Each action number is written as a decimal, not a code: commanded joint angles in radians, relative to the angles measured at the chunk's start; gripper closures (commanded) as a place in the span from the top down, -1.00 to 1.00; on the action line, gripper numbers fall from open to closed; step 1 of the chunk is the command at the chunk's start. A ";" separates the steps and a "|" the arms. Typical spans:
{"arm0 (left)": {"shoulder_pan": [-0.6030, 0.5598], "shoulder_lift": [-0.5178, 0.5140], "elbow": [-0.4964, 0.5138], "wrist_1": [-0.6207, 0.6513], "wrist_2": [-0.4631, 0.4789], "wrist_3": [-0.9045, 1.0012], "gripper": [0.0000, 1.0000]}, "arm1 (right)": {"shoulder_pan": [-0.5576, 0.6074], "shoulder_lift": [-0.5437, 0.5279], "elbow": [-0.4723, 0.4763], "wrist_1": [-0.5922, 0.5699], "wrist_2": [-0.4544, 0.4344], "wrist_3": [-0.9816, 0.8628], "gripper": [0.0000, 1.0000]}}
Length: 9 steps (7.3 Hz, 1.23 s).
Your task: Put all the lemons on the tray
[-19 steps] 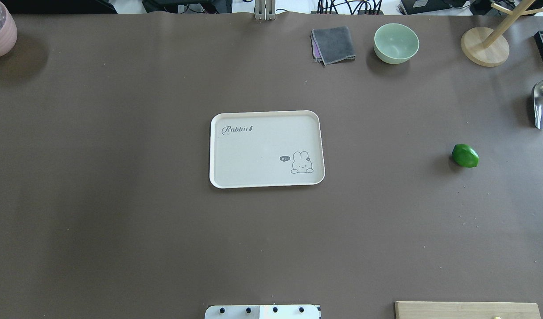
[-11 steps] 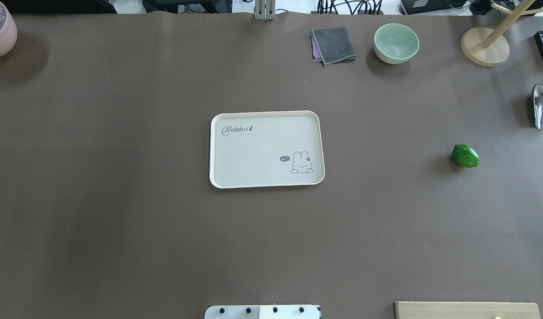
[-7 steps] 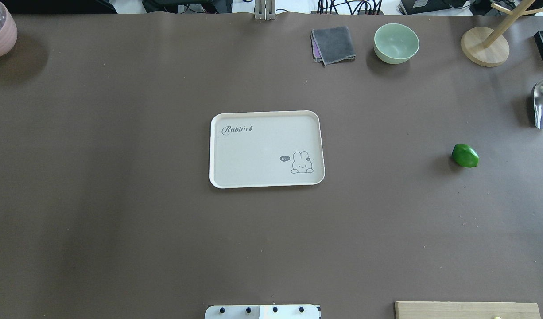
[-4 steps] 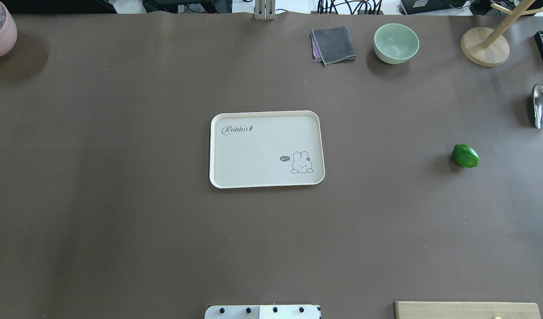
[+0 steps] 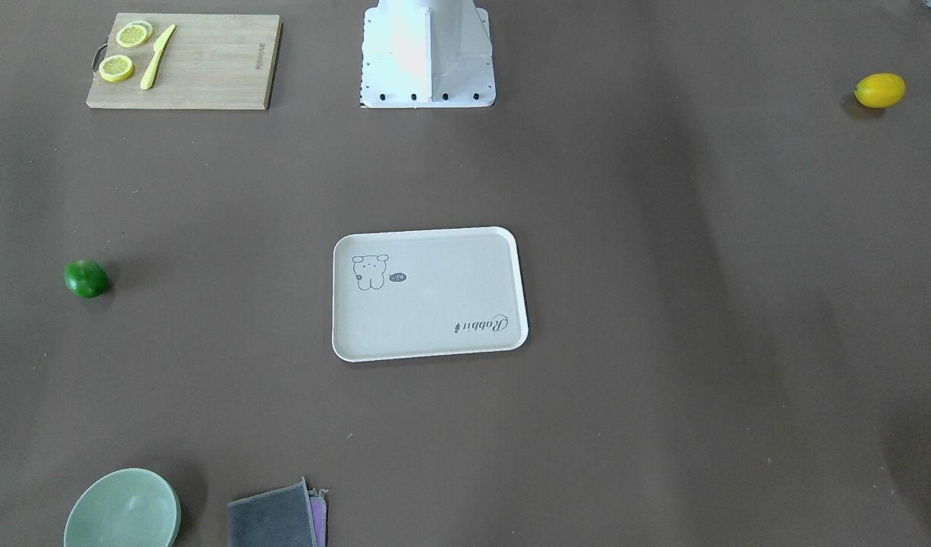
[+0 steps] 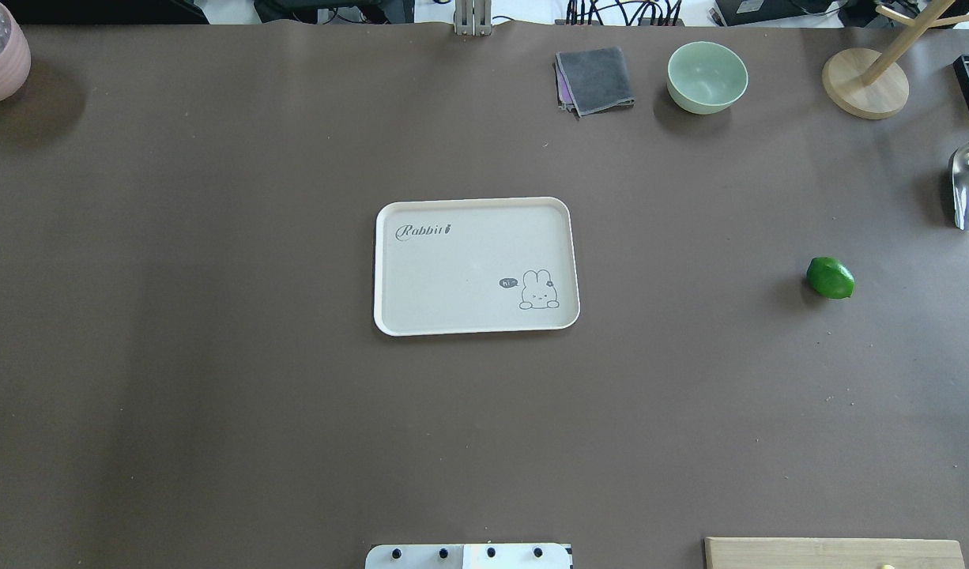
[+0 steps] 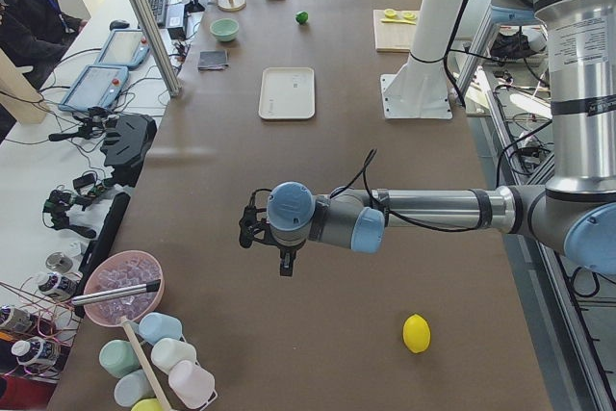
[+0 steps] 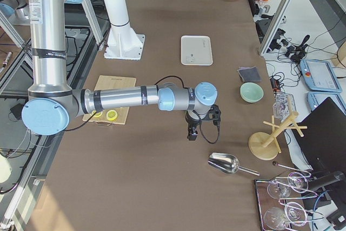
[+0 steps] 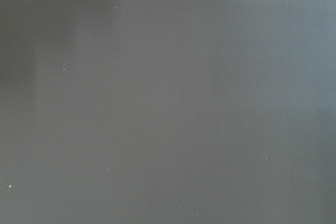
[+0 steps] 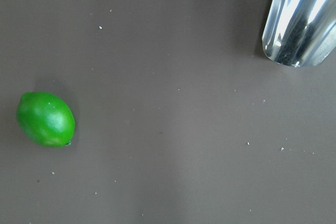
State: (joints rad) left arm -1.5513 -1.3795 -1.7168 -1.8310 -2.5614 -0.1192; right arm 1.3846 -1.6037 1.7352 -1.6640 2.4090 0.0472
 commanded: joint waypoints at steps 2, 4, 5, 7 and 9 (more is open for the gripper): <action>0.005 0.045 0.002 -0.068 -0.003 -0.002 0.97 | -0.104 -0.003 0.110 0.001 0.021 0.002 1.00; 0.008 0.040 0.008 -0.068 -0.002 -0.002 0.97 | -0.273 0.134 0.089 0.001 -0.055 0.098 1.00; 0.010 0.034 0.017 -0.070 -0.002 -0.002 0.97 | -0.330 0.152 0.066 0.004 -0.094 0.120 0.98; 0.011 0.030 0.037 -0.073 -0.002 0.007 0.97 | -0.364 0.163 -0.056 0.160 -0.132 0.121 0.95; 0.011 0.030 0.037 -0.073 -0.002 0.007 0.97 | -0.374 0.185 -0.137 0.214 -0.151 0.109 0.91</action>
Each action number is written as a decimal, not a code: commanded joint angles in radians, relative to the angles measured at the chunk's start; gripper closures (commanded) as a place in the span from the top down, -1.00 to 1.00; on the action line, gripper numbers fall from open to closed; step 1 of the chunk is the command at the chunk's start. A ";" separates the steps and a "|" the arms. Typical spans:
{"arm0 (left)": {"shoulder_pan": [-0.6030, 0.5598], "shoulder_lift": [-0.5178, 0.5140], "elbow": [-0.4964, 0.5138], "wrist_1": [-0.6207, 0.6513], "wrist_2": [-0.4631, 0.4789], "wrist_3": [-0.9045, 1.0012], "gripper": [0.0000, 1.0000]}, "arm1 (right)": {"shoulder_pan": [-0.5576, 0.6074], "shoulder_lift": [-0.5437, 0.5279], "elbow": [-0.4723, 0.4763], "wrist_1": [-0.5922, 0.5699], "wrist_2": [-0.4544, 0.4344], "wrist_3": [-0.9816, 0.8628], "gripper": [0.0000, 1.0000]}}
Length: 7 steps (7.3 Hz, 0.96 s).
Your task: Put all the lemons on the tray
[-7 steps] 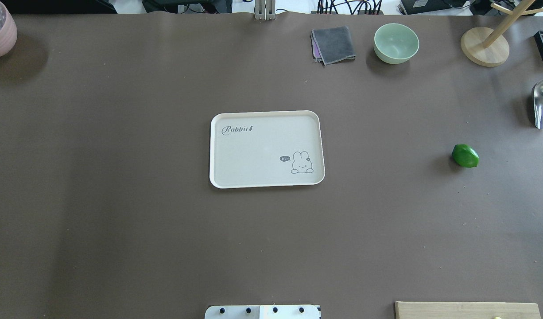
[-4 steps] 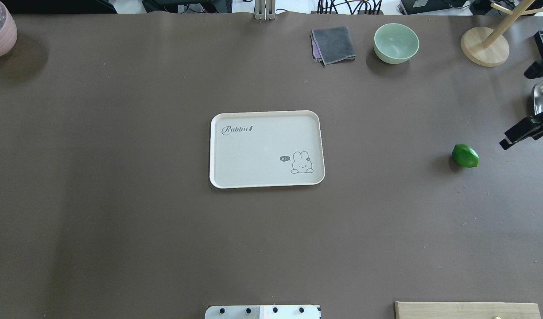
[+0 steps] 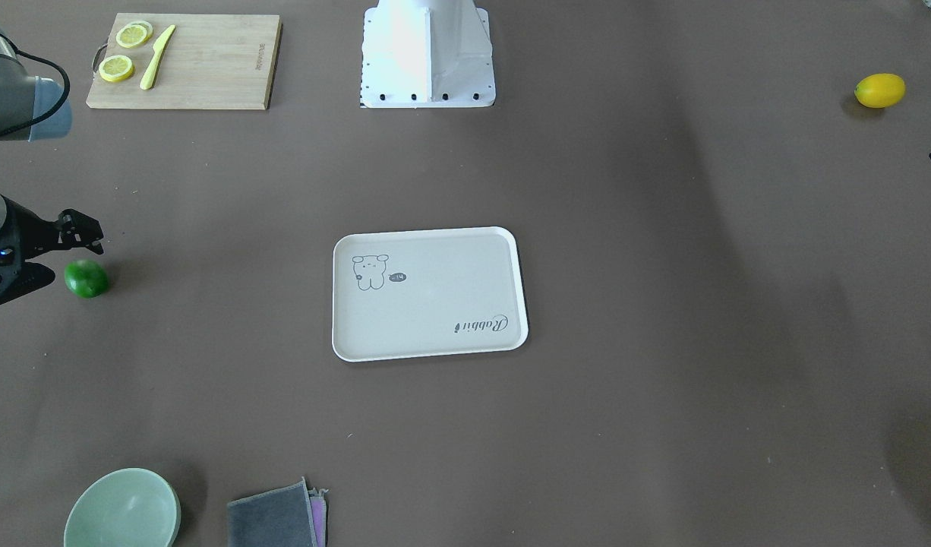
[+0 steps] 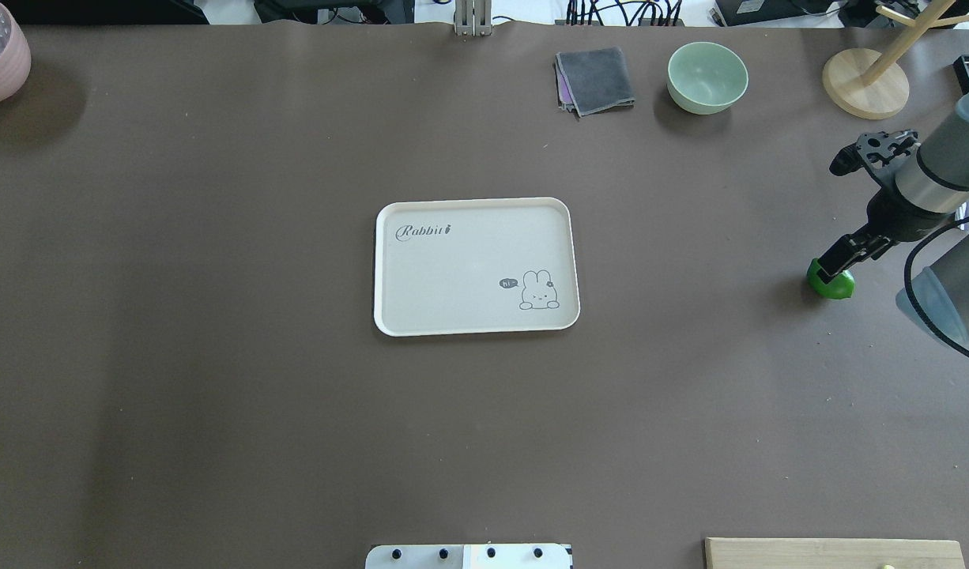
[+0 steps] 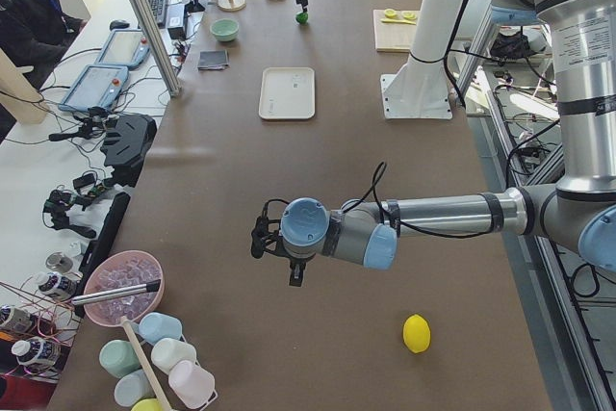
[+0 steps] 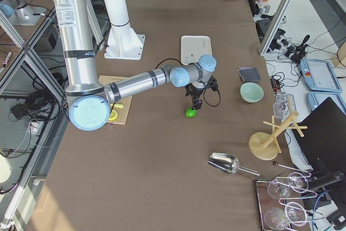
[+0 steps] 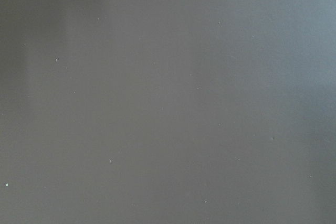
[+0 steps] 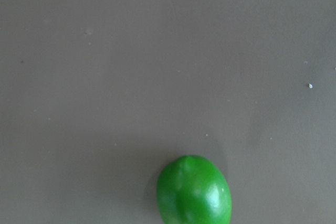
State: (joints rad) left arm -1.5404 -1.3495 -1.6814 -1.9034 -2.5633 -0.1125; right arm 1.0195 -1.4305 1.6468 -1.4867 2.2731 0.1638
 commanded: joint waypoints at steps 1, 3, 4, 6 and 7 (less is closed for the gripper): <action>0.003 0.000 0.002 0.000 0.000 0.001 0.97 | -0.030 0.010 -0.064 0.064 -0.029 -0.007 0.88; 0.003 0.000 0.003 0.000 0.000 0.001 0.97 | -0.062 0.007 -0.064 0.068 -0.047 -0.009 0.78; 0.005 0.000 0.003 0.000 0.000 -0.002 0.97 | -0.068 0.008 -0.062 0.068 -0.059 -0.009 0.29; 0.005 0.000 0.014 -0.002 0.000 0.001 0.97 | -0.062 0.002 -0.036 0.054 -0.043 0.003 -1.00; 0.005 0.000 0.014 -0.002 0.000 0.001 0.97 | -0.062 0.011 -0.030 0.033 -0.021 0.032 -1.00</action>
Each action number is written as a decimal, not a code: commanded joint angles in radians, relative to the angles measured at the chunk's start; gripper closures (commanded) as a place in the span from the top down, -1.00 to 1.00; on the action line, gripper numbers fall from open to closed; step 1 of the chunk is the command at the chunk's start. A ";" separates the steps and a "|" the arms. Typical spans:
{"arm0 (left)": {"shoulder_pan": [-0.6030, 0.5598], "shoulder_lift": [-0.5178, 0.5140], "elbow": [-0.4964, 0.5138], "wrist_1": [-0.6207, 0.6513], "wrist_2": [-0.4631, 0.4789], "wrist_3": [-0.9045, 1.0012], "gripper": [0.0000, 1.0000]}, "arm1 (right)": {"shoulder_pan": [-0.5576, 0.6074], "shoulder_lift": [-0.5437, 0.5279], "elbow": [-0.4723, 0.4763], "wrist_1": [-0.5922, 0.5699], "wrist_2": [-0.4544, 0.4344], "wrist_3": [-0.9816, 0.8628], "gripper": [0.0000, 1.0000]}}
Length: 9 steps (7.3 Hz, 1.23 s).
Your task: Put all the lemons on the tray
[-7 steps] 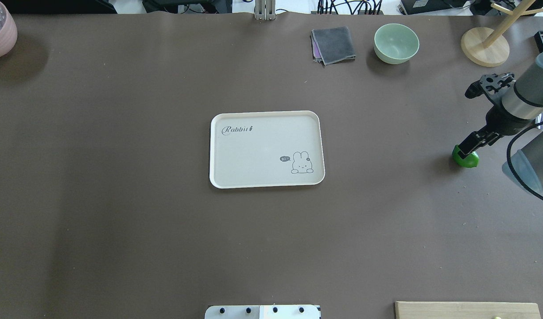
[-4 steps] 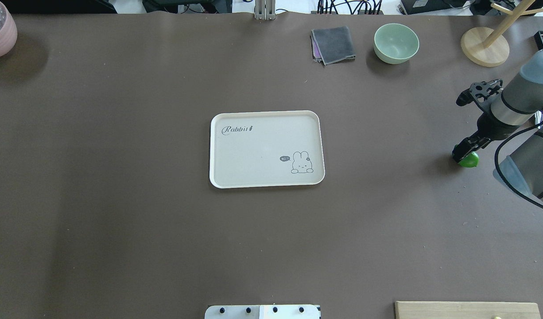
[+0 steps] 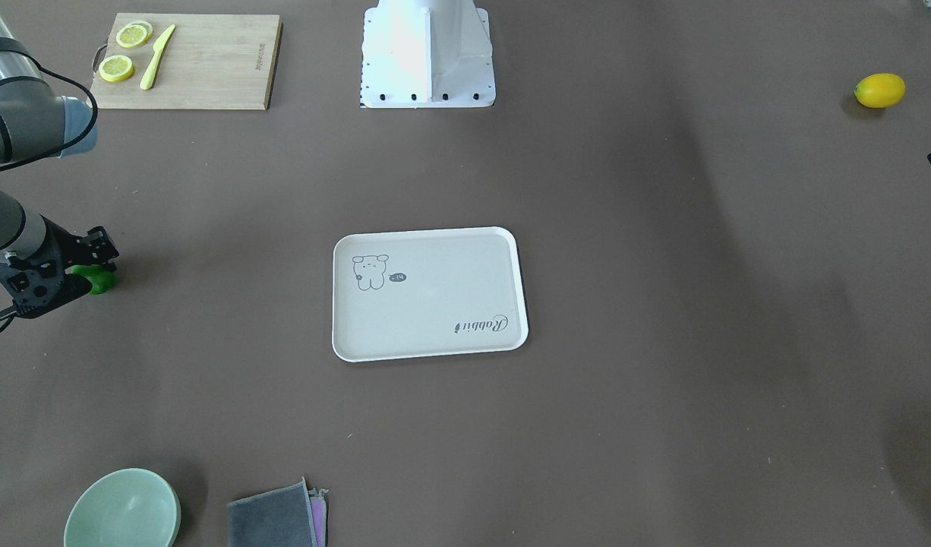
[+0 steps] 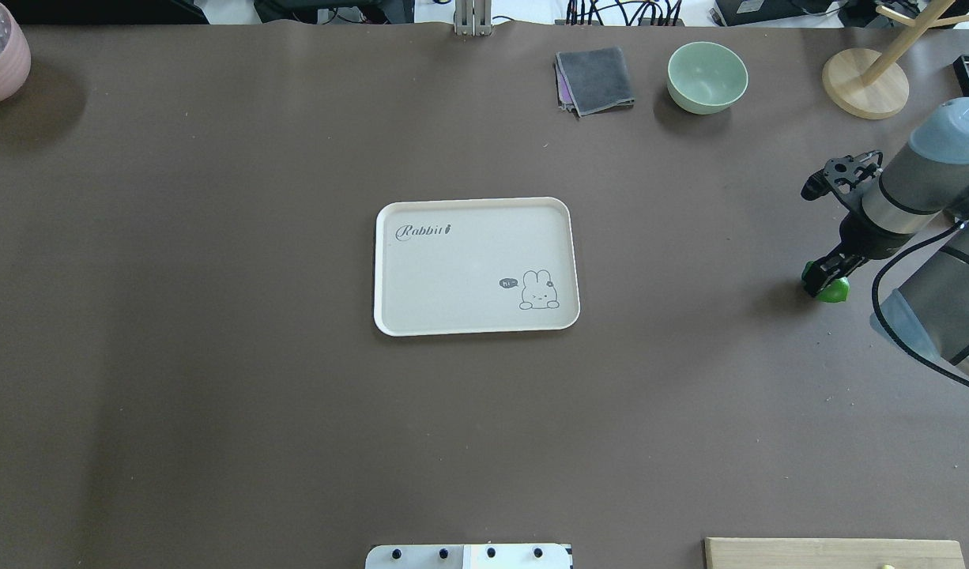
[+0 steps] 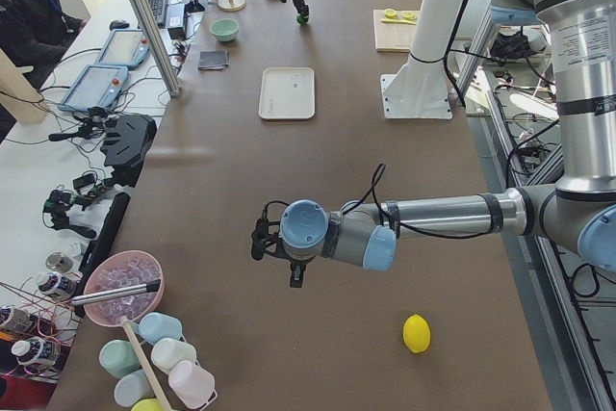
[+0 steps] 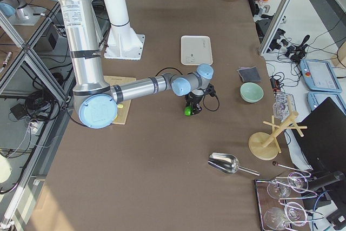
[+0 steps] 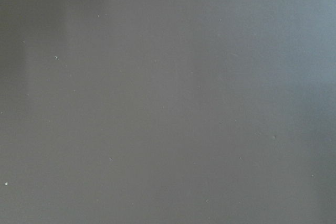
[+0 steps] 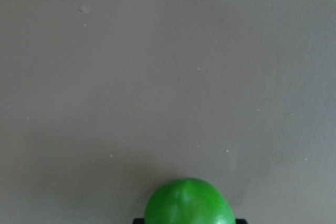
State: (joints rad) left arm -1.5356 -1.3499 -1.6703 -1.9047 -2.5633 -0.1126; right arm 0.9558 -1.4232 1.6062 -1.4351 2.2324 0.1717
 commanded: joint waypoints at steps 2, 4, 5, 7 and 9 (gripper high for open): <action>0.002 0.000 0.003 -0.001 0.000 0.001 0.97 | -0.002 0.122 0.094 -0.184 0.088 0.240 -1.00; 0.000 -0.005 0.009 0.001 0.000 -0.002 0.97 | -0.099 0.260 0.118 -0.189 0.096 0.601 -1.00; 0.002 -0.015 0.018 0.000 0.000 -0.002 0.97 | -0.168 0.350 0.098 -0.189 0.069 0.741 -1.00; 0.002 -0.023 0.032 -0.001 0.000 -0.001 0.97 | -0.274 0.513 -0.018 -0.183 -0.045 0.918 -1.00; 0.000 -0.025 0.030 -0.001 0.000 -0.001 0.97 | -0.284 0.552 -0.116 -0.107 -0.048 0.934 -0.60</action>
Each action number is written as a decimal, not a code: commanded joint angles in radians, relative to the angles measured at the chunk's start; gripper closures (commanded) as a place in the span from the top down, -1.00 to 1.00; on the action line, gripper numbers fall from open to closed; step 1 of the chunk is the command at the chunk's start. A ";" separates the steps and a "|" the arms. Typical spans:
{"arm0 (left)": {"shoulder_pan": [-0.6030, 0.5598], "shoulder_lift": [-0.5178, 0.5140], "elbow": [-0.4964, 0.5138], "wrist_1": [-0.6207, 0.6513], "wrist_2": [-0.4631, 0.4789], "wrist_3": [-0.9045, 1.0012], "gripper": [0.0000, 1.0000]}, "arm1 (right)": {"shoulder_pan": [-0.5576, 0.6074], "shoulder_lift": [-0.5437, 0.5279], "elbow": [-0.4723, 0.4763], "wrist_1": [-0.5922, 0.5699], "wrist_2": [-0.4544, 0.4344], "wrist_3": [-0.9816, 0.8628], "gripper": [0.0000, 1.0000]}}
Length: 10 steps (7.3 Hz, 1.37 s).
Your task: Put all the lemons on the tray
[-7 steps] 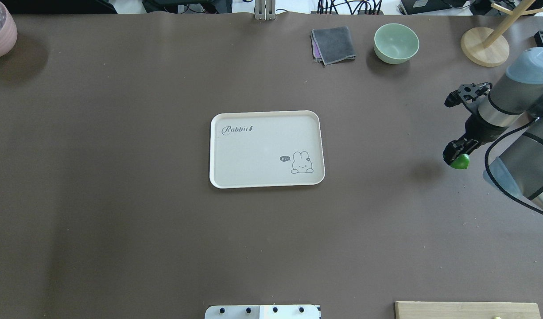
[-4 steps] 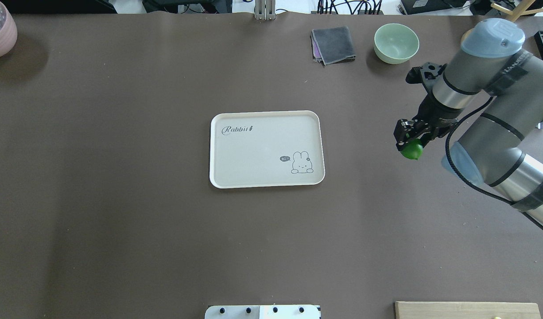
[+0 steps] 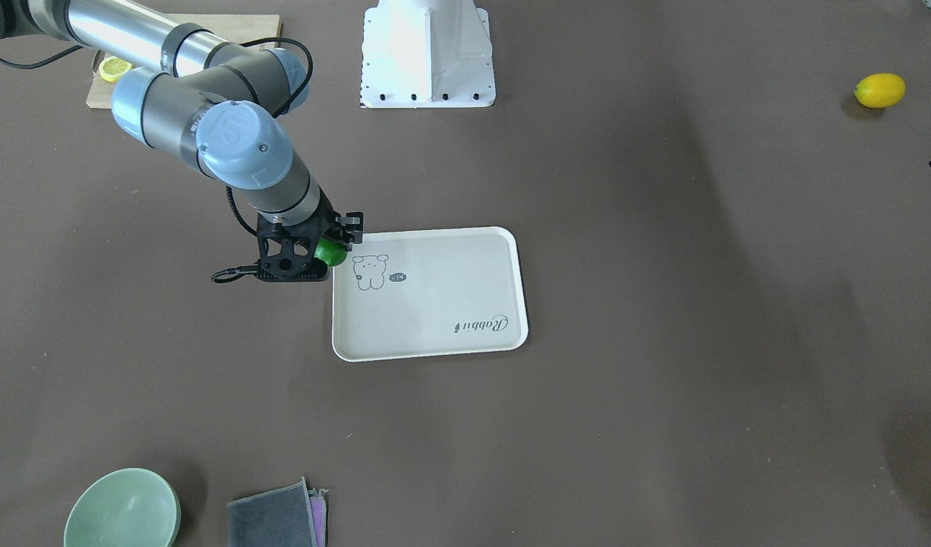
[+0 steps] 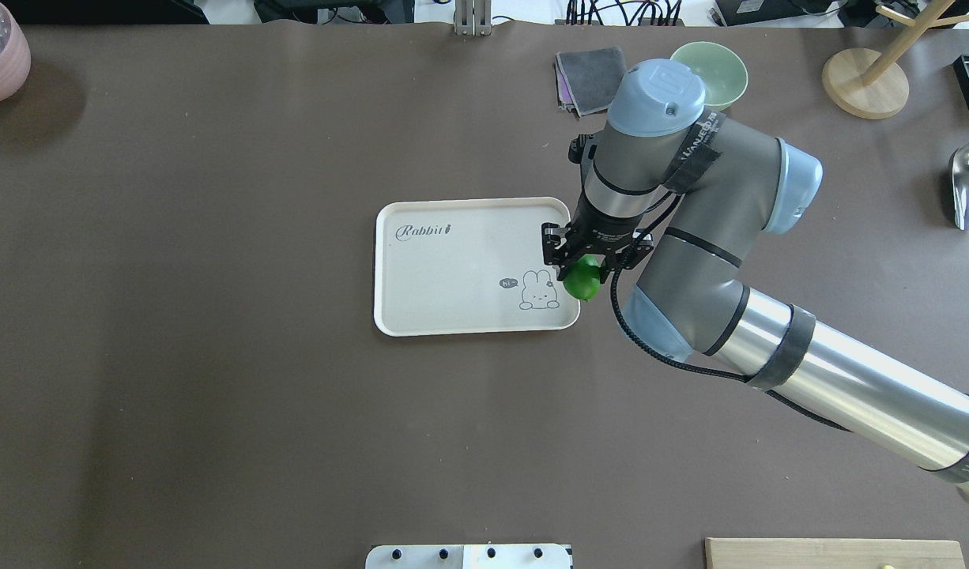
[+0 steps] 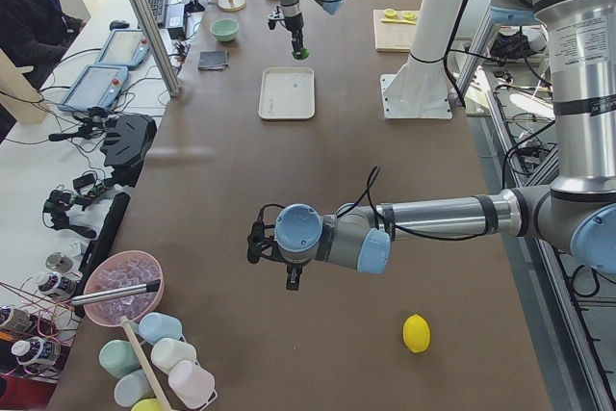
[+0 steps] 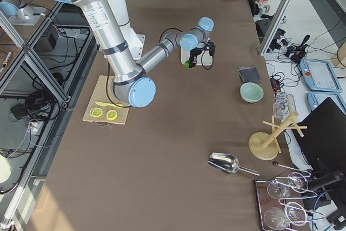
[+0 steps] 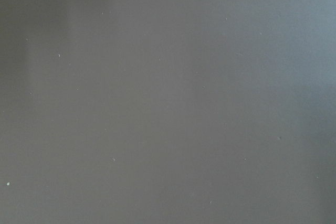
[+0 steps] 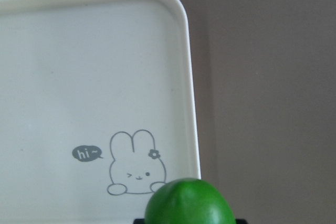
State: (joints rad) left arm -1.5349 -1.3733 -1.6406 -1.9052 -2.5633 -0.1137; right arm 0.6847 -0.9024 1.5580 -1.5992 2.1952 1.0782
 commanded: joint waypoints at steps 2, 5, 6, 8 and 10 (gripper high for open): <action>-0.001 -0.001 -0.005 -0.002 -0.002 0.000 0.97 | -0.010 0.039 -0.081 0.087 -0.029 0.069 1.00; 0.001 0.035 -0.046 0.008 -0.009 0.000 0.97 | 0.057 -0.002 -0.069 0.085 0.021 0.048 1.00; -0.001 0.122 -0.083 0.008 -0.008 0.000 0.97 | 0.087 -0.019 -0.061 0.084 0.038 0.046 1.00; -0.008 0.265 -0.135 -0.012 -0.003 0.028 0.97 | 0.122 -0.137 0.038 0.084 0.040 0.045 1.00; -0.010 0.388 -0.131 -0.054 0.012 0.309 0.97 | 0.147 -0.217 0.106 0.076 0.040 -0.016 1.00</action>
State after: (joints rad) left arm -1.5431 -1.0575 -1.7672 -1.9412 -2.5582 0.0409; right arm 0.8143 -1.0683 1.6188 -1.5172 2.2345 1.0971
